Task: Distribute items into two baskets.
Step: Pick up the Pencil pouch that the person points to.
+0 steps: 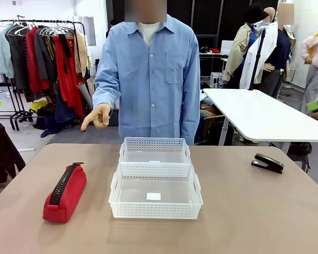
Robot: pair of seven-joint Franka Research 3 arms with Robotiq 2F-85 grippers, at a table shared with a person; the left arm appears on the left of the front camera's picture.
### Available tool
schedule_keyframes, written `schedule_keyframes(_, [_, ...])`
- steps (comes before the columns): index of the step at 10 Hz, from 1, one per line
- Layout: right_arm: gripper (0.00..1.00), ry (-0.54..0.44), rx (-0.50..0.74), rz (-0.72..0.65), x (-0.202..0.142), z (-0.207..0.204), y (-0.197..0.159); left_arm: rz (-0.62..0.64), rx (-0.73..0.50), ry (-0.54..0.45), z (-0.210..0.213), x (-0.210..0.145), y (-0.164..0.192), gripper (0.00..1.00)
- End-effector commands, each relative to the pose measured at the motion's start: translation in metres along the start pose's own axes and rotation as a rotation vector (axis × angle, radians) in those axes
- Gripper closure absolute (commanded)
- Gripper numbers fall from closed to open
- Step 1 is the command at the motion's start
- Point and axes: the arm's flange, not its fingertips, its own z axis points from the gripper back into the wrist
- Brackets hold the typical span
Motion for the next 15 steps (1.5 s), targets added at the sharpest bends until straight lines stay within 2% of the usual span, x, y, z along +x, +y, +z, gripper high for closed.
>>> schedule_keyframes(1, [0.0, -0.034, 0.019, 0.02, -0.0042, -0.0023, 0.0006, -0.015, -0.017, -0.017, -0.0013, 0.0011, 0.0025, 0.0])
schedule_keyframes(2, [0.0, -0.04, 0.048, 0.031, -0.004, -0.0026, 0.0017, -0.007, -0.013, -0.031, -0.0016, 0.0012, 0.0017, 0.0])
schedule_keyframes(3, [0.0, -0.001, 0.0, -0.001, 0.0, 0.0002, -0.0001, -0.001, -0.003, -0.004, -0.0002, 0.0001, -0.0001, 0.0])
schedule_keyframes(15, [0.0, -0.001, 0.0, -0.001, 0.0, 0.0002, -0.0001, -0.001, -0.003, -0.004, -0.0002, 0.0001, -0.0001, 0.0])
